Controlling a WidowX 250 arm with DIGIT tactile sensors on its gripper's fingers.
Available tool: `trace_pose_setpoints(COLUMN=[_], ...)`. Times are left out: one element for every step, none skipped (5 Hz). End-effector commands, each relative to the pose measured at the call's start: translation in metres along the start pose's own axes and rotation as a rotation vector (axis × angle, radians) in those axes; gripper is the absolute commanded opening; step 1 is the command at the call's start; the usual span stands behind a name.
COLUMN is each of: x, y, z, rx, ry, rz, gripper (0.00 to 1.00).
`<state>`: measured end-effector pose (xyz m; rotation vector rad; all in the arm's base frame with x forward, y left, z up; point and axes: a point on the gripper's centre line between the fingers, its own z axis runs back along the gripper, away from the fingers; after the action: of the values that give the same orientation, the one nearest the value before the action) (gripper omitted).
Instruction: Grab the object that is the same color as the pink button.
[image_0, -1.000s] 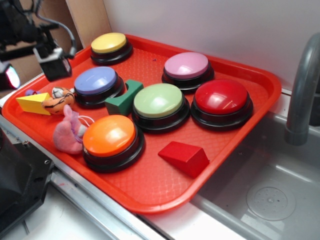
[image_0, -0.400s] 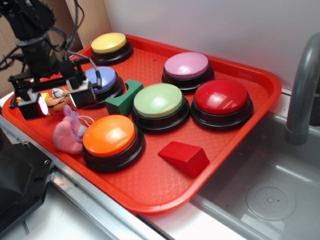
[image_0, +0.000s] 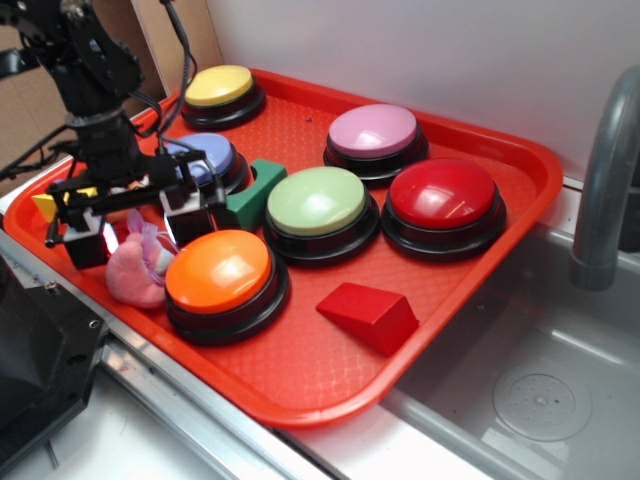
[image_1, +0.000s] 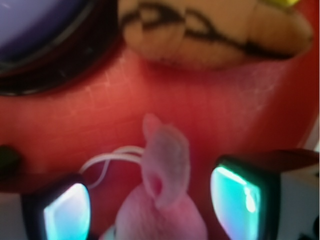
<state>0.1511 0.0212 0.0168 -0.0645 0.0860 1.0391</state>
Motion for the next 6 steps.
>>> trace_pose_setpoints(x=[-0.003,-0.003,-0.002,0.002,0.013,0.023], y=[0.000,-0.001,-0.001,-0.001,-0.005,-0.017], z=[-0.007,-0.002,0.003,0.013,0.046,0.085], rx=[-0.045,-0.070,-0.074,-0.090,-0.049,0.011], ry=[-0.017,-0.028,-0.038,-0.065,-0.068,-0.064], rz=[0.029,0.050,0.027,-0.006,-0.139,-0.295], gripper=[0.00,0.00,0.00,0.00,0.00,0.00])
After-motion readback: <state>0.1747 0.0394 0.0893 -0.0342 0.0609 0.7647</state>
